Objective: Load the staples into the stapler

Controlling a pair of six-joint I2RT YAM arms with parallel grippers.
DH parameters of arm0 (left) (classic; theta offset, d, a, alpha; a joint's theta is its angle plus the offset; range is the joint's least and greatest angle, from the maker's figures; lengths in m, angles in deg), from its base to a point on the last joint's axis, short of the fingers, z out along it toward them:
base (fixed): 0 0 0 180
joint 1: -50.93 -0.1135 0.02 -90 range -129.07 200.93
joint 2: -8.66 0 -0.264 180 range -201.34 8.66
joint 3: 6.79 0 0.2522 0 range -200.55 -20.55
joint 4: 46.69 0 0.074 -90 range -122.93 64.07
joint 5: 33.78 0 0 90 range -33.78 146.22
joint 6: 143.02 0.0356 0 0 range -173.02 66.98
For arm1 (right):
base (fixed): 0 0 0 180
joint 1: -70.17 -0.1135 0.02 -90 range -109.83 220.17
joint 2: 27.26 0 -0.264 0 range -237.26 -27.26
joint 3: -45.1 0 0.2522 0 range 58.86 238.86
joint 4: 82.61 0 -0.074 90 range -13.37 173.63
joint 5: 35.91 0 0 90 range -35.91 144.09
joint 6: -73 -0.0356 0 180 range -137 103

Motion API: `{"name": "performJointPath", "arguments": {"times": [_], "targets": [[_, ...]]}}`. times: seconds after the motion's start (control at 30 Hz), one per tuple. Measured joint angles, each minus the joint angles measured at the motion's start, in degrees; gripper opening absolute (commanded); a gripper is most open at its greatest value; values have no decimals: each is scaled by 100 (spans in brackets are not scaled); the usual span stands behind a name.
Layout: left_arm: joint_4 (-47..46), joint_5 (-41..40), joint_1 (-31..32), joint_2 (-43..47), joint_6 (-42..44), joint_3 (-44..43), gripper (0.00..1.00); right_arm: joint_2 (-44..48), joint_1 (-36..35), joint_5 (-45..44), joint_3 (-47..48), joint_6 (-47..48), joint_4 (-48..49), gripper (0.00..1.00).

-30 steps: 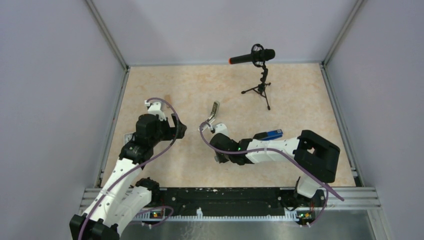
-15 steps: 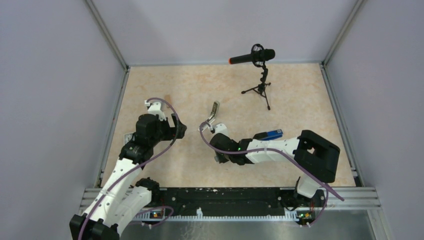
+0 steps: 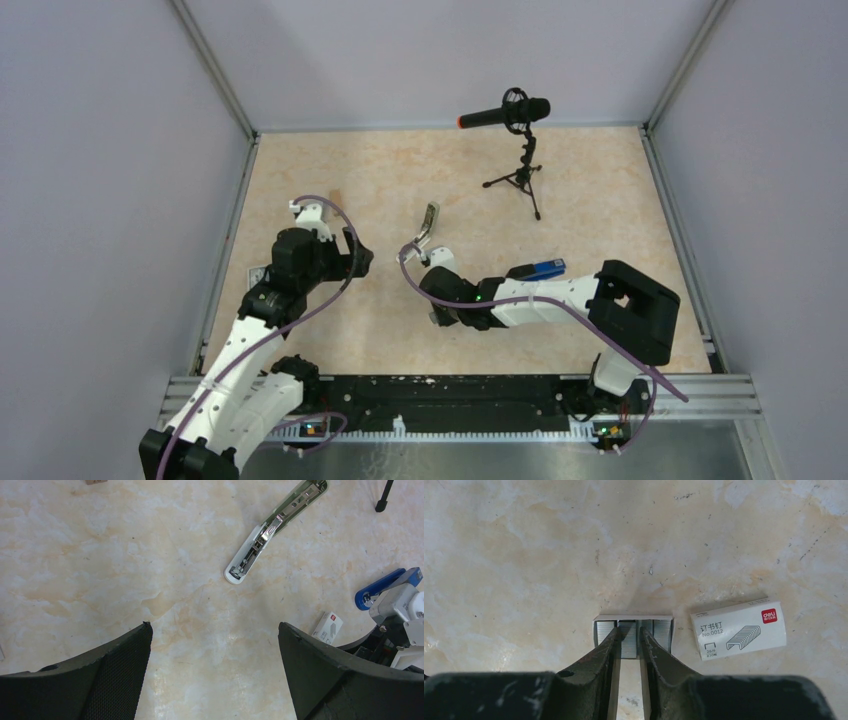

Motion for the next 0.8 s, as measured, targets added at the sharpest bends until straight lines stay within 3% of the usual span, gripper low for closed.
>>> {"name": "performJointPath", "arguments": {"times": [0.5,0.67,0.8], "targets": [[0,0,0,-37,0,0,99,0,-2,-13,0,-9,-7,21],[0,0,0,-37,0,0,99,0,-2,-7,-2,-20,0,11],[0,0,0,-37,0,0,99,0,-2,-4,-2,-22,7,10]]}}
